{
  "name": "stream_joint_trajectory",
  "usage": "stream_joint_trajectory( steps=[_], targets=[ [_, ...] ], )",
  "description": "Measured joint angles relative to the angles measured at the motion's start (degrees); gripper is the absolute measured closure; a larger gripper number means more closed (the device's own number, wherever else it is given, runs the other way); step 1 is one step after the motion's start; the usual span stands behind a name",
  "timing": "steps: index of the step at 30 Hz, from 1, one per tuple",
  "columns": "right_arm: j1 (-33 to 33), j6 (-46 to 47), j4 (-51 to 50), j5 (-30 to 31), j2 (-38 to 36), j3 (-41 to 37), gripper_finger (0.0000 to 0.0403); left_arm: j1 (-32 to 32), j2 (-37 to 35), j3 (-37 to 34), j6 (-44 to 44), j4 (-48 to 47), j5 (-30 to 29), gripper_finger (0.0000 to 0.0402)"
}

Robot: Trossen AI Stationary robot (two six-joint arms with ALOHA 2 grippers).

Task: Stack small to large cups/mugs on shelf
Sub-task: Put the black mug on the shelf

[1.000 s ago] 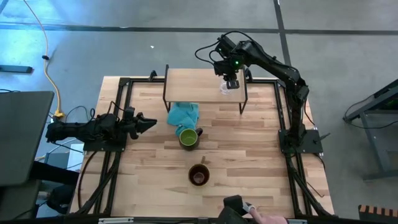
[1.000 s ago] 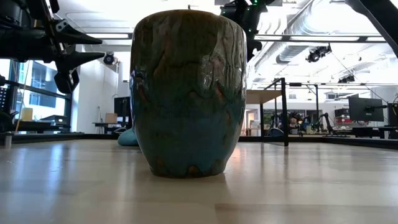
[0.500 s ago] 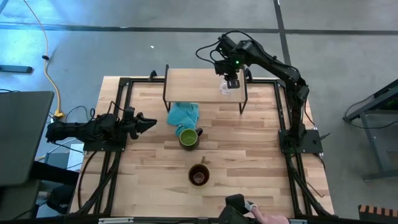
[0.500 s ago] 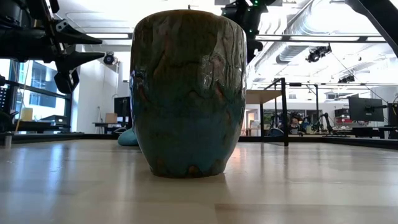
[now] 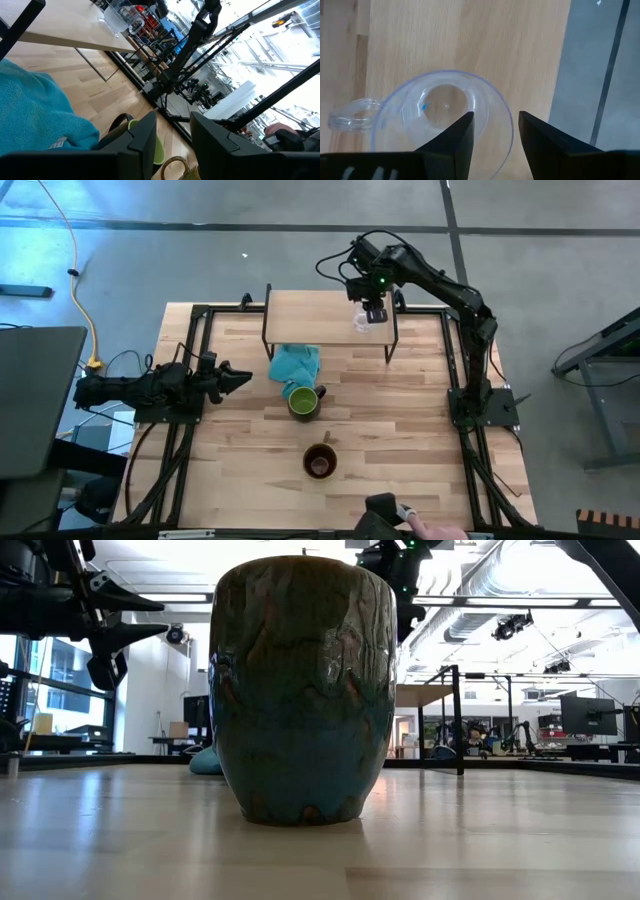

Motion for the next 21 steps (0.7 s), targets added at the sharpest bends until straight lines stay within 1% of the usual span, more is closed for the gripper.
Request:
stream_joint_trajectory(
  steps=[4, 13, 16, 21],
  targets=[
    [0.0, 0.0, -0.53, 1.6, -0.26, 0.0, 0.0255, 0.01, 0.0, 0.0, 0.0, 0.0, 0.0, 0.0296],
    [0.0, 0.02, -0.67, 2.25, -0.26, 0.02, 0.0255, 0.0, 0.0, 0.0, -0.02, -0.01, 0.0, 0.0296],
    [0.0, 0.77, -1.06, 2.21, -0.26, 1.65, 0.0255, 0.0, 0.0, 0.0, -0.02, -0.01, 0.0, 0.0296],
    [0.0, 0.92, -1.14, 2.03, -0.26, 6.99, 0.0258, 0.01, 0.0, 0.0, -0.02, 0.0, 0.0, 0.0296]
  ],
)
